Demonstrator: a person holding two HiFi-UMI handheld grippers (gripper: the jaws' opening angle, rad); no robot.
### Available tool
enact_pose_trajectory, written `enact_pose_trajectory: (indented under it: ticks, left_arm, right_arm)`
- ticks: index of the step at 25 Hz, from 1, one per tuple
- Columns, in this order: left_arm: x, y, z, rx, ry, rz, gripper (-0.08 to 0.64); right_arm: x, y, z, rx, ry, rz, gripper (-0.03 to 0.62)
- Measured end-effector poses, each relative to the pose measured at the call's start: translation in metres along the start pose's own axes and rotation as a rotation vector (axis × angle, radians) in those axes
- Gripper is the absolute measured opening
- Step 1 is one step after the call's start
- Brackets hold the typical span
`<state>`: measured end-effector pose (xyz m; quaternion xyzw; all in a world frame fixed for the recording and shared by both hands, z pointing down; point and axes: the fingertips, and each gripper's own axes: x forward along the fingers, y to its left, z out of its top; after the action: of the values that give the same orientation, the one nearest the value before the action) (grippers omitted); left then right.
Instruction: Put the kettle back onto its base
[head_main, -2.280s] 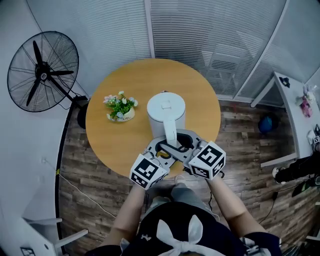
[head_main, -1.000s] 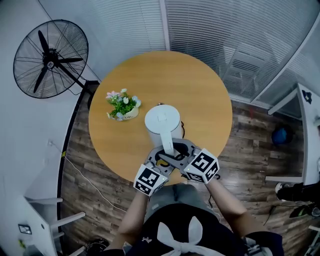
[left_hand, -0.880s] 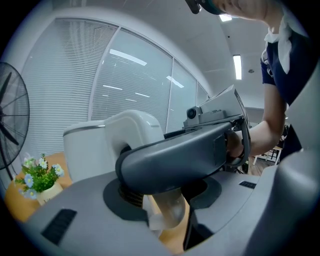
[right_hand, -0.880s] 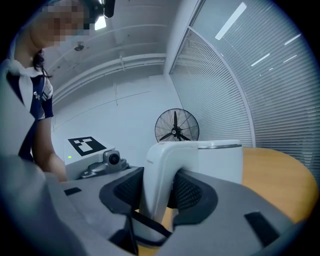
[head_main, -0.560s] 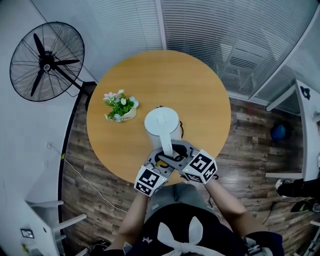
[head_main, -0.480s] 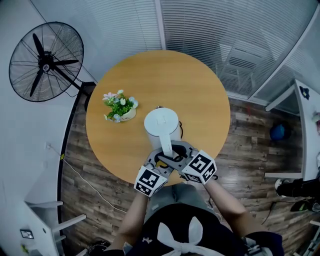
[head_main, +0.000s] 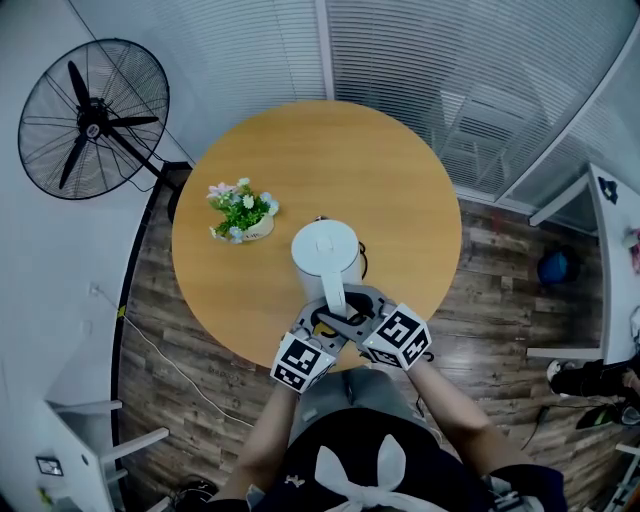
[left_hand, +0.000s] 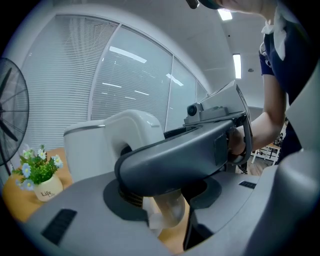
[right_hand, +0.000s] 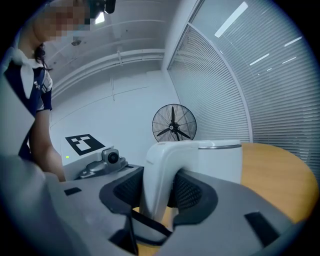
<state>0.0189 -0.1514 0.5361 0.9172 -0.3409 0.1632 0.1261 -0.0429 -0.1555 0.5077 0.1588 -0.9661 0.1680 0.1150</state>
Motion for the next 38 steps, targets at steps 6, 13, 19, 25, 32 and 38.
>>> enact_pose_trajectory:
  ticks: [6, 13, 19, 25, 32, 38]
  left_arm:
    - [-0.001, 0.001, -0.005, -0.002, -0.011, -0.001, 0.192]
    - [-0.004, -0.012, -0.016, 0.007, 0.005, -0.006, 0.186]
    - [-0.006, -0.018, -0.025, 0.022, 0.019, -0.005, 0.179]
    - [-0.007, -0.018, -0.030, 0.018, 0.016, -0.012, 0.176]
    - [-0.011, -0.025, -0.045, 0.016, 0.030, -0.028, 0.170]
    - [-0.014, -0.026, -0.048, 0.001, 0.030, -0.034, 0.169]
  right_arm:
    - [0.003, 0.002, -0.004, -0.007, -0.005, -0.003, 0.187]
    - [-0.004, 0.011, -0.016, -0.012, -0.004, -0.025, 0.184]
    - [-0.006, 0.017, -0.025, -0.015, 0.004, -0.049, 0.181]
    - [-0.003, 0.019, -0.029, -0.021, 0.011, -0.044, 0.178]
    - [0.000, 0.029, -0.043, -0.021, 0.034, -0.026, 0.166]
    - [0.003, 0.032, -0.046, -0.019, 0.047, -0.024, 0.166]
